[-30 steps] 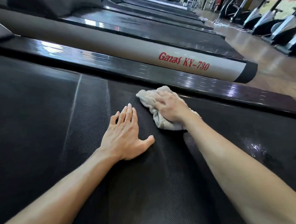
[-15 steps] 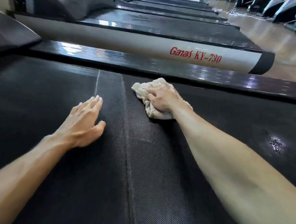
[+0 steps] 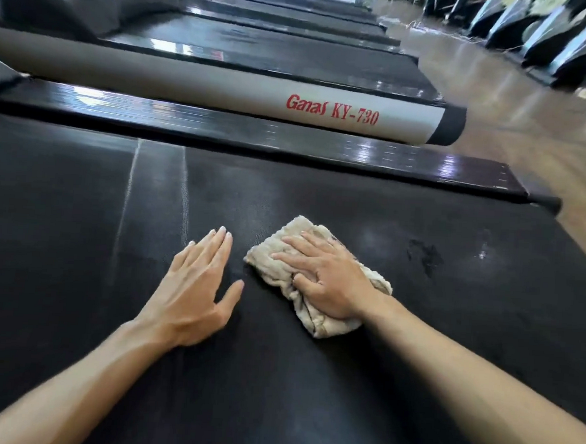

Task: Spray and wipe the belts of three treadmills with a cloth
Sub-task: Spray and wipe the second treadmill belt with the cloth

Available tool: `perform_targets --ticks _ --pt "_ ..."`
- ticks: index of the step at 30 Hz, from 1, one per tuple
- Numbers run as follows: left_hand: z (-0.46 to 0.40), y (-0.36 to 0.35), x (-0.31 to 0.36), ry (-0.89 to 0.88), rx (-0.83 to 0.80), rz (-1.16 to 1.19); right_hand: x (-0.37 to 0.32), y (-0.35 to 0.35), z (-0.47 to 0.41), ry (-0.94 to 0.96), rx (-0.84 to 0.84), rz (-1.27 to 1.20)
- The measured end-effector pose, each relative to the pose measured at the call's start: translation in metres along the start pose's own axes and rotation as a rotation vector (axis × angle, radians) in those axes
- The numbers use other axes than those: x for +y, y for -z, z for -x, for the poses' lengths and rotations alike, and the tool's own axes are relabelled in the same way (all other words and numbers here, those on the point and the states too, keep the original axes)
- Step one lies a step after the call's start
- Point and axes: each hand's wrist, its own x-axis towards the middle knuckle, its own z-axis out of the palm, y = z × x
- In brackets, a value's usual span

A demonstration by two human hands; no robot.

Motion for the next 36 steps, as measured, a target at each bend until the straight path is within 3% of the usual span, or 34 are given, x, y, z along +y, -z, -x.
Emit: perform_targets --ticks 9,17,24,36 --pt "0.031 -0.01 0.151 -0.212 -0.123 -0.046 0.043 0.021 0.124 -0.438 0.036 0.001" --pt "0.124 -0.004 0.243 -0.015 -0.143 0.043 0.023 0.013 0.27 -0.61 0.063 -0.072" --pt "0.127 -0.01 0.246 0.008 -0.13 0.024 0.003 0.021 0.31 -0.658 0.052 -0.063" --pt "0.085 -0.07 0.202 0.03 -0.151 -0.135 0.017 -0.005 0.306 -0.665 0.16 0.067"
